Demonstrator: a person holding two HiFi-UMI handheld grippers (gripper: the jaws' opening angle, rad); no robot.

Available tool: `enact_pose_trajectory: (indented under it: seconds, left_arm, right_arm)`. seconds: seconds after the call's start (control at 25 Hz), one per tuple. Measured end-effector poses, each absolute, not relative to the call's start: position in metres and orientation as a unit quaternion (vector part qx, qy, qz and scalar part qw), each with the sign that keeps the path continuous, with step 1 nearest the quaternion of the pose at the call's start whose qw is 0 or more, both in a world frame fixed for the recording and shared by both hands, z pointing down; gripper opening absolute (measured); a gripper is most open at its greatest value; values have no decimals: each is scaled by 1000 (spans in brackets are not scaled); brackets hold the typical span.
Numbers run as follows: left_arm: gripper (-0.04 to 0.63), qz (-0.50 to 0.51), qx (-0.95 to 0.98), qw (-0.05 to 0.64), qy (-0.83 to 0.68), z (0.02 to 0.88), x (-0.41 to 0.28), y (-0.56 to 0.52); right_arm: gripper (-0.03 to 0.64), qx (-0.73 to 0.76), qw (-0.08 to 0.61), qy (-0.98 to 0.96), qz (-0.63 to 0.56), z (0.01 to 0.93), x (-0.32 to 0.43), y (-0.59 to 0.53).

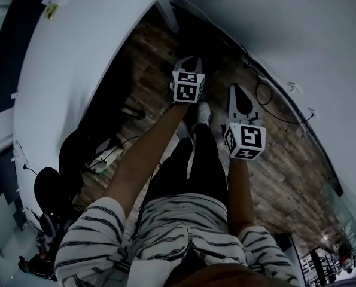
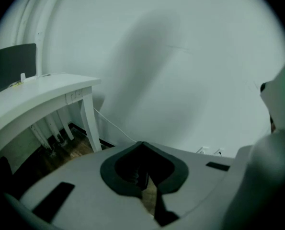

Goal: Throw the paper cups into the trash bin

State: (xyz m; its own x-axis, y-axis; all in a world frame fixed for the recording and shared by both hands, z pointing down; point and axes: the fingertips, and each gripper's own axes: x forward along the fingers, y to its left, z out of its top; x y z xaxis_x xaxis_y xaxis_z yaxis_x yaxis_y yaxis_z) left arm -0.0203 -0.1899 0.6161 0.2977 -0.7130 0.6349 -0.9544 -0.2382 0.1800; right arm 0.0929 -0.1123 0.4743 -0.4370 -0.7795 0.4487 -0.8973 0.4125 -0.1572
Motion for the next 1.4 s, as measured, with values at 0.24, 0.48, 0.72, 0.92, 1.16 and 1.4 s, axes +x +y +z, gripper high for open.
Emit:
enact_pose_trajectory:
  seconds: [0.24,0.48,0.72,0.92,1.16,1.4]
  left_arm:
    - [25,195,769,258,-551,560,-32,-185]
    - [25,155,771,255,-562,512,-42,-176]
    - [25,128,775,243,-569,470,-50,-156]
    - [25,119,784,222,-567,431,-53,-129]
    - [23,91,805,176,-559,369,-61,-101]
    - [24,82,805,149,-568,328,-71,-72]
  right_arm:
    - [9,506,160,-830,172,442,90,-104]
    - [9,505,160,-832,163,423,87,-96]
    - [9,501,134,-841,155,394,72,-88]
    - [9,495,101,-849,157,360,67,-81]
    - [9,469,67,-867,156,322,49,-64]
    - [9,437,46,-886,150,293,26,-47]
